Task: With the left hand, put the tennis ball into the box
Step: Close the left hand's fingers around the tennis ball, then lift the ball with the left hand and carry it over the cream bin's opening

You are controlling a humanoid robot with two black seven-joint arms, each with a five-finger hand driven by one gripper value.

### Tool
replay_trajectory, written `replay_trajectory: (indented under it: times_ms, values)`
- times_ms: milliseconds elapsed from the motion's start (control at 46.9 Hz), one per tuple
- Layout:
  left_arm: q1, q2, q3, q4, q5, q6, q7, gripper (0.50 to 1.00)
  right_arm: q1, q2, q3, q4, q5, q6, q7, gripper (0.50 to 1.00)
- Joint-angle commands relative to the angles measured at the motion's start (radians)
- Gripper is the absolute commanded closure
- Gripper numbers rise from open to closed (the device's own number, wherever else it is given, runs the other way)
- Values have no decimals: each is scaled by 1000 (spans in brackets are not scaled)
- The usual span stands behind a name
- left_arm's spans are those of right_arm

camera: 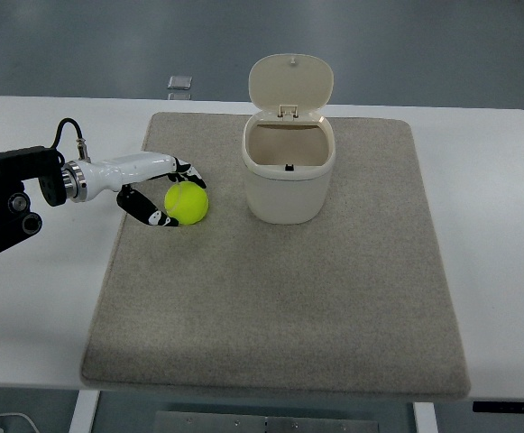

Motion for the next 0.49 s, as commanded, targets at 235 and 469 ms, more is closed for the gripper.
replay_trajectory:
  times_ms: [235, 469]
  values:
    - [-2, 3, -4, -3, -3, 1, -3, 1000, 0, 0, 0, 0, 0, -1, 0, 562]
    - [3, 20, -45, -12, -51, 84, -188, 1000, 0, 0, -1, 0, 0, 1, 0, 562]
